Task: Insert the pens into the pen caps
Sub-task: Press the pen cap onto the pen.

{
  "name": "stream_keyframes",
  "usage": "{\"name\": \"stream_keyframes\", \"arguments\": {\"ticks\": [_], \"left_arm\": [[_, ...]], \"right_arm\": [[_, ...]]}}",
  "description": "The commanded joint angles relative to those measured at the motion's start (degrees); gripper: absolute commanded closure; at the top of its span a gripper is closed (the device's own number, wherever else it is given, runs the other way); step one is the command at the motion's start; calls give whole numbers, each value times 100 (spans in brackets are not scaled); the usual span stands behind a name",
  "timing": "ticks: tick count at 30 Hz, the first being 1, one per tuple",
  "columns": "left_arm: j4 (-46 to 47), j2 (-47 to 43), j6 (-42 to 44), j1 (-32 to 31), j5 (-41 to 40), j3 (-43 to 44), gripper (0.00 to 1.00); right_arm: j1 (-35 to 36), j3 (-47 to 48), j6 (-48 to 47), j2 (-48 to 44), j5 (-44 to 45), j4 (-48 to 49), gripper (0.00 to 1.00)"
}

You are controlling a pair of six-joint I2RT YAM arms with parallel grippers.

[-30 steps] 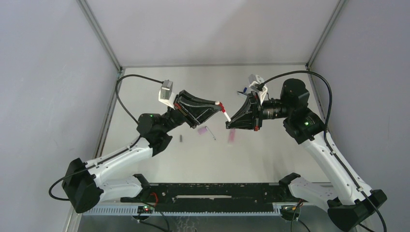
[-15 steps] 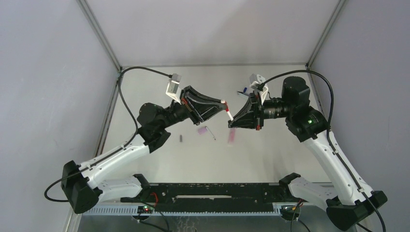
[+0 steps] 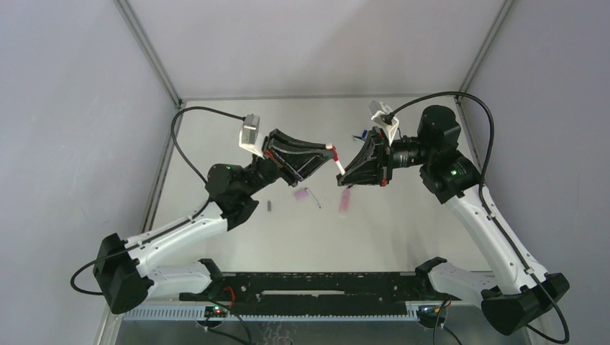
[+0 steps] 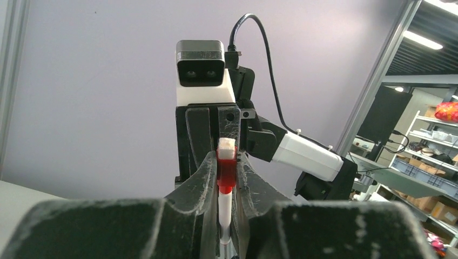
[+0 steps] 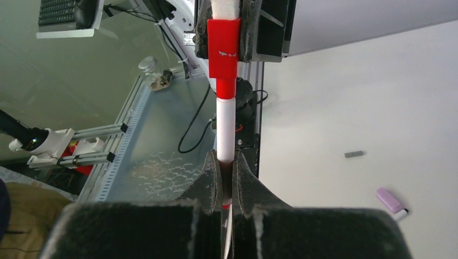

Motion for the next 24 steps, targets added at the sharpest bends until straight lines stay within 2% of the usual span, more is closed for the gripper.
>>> {"name": "stream_keyframes", "arguments": {"ticks": [1,5,8,11,13,14,16,17,22,24], "left_arm": [[-1335,414,-167,-415,1333,-436,100],[-2229,423,327,-461,1309,-249,100],[-3608,436,1003,-578,1001,35,100],[-3793,519,1083,-625,967,61,100],[-3683,535,1044,-654,1007,10,100],[-3613,540,1015,-666,1036,-12,100],[-3628,559,1022,-688,1011,4,100],[-3717,566,1050,-693,963,25,100],[-4328,722,1249,-709,668,213,100],[-4066,737,1071,-695,823,141,100]], "right_arm": [[-35,599,-65,23,373,913,100],[-172,908,-292,94,618,591,100],[-343,937,288,174,742,1038,100],[-347,771,1232,197,645,2024,100],[-248,725,1258,195,588,2339,100],[-173,754,958,161,682,2201,100],[51,1062,-220,108,1420,918,100],[69,1140,-321,125,1704,679,100],[-26,1297,-287,155,1936,443,100],[-107,1243,-146,146,1725,642,100]]}}
